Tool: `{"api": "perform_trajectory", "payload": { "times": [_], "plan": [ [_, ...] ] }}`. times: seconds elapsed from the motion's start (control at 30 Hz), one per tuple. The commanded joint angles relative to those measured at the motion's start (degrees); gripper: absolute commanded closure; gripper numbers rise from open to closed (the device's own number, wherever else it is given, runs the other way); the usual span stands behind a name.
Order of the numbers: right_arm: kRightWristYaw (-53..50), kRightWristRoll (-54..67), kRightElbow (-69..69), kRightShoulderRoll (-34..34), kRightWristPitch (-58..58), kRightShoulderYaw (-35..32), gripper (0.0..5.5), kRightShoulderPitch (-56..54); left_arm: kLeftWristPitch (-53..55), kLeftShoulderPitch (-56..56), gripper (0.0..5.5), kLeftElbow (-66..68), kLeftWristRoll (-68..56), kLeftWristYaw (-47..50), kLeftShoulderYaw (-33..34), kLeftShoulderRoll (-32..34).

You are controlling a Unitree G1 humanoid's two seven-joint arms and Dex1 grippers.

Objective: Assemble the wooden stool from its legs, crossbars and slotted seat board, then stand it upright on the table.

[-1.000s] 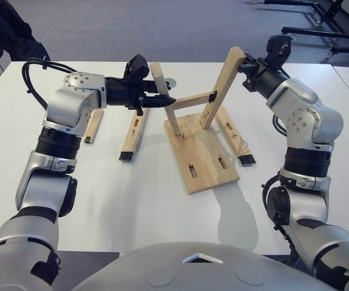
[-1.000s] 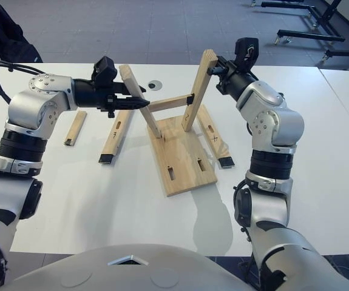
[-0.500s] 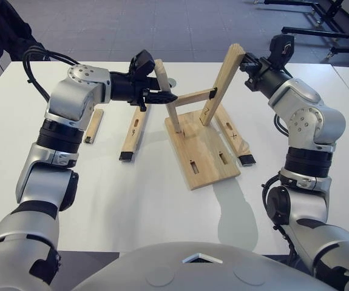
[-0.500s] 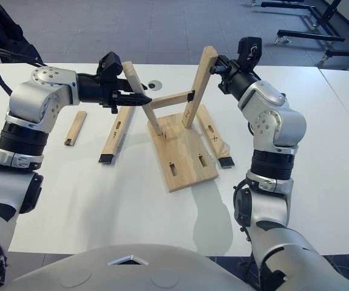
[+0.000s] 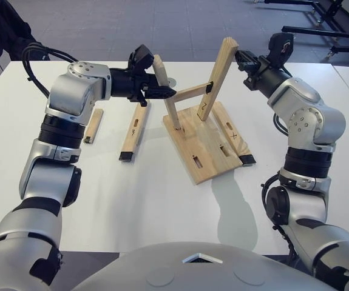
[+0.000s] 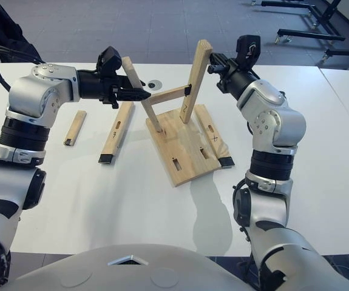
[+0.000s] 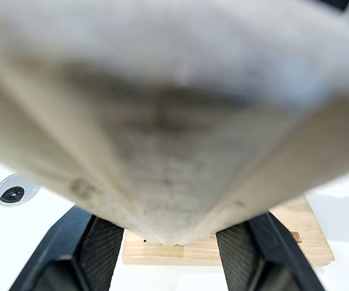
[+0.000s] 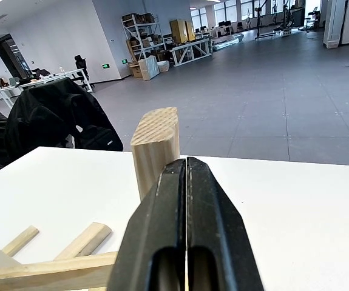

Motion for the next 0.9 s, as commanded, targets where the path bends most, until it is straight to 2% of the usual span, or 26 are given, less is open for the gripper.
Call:
{"api": "perform_trajectory", "payload": {
  "times": [0.03,0.23,0.37,0.43,0.53,0.7,0.8,0.9],
  "plan": [
    [0.3,-0.5,2.9,-3.6,-1.3,-2.2,5.48,-1.1,0.9,0.1,3.46,-0.6,-0.5,-0.3,0.4,-0.5],
    [-0.3,0.8,8.0,-10.7,-3.0,-7.4,5.48,-13.3,0.7,0.7,3.46,-1.0,-0.3,-0.5,0.3,-0.6],
    [-3.7,6.7,1.3,-6.2,2.7,-6.6,5.48,-21.5,0.8,0.9,3.46,-1.2,-0.1,-0.6,-0.1,-0.7],
    [-6.0,10.9,-4.5,-1.6,6.9,-4.6,5.48,-22.9,0.8,0.8,3.46,-1.1,0.0,-0.6,-0.1,-0.7],
    [-7.8,13.6,-11.9,3.8,10.9,0.8,5.48,-17.5,0.9,0.8,3.46,-1.0,0.1,-0.6,-0.2,-0.8],
    [-5.1,9.8,-12.9,5.1,8.5,9.9,5.48,0.8,0.8,0.4,3.46,-0.5,0.2,-0.6,-0.1,-1.0],
    [-3.5,7.5,-11.5,5.0,5.7,12.2,5.48,6.8,0.9,0.5,3.46,-0.7,0.2,-0.8,-0.2,-0.9],
    [-2.8,6.3,-11.3,5.3,4.4,13.2,5.48,8.2,0.9,0.7,3.46,-0.8,0.3,-0.7,-0.4,-0.9]
  ]
}}
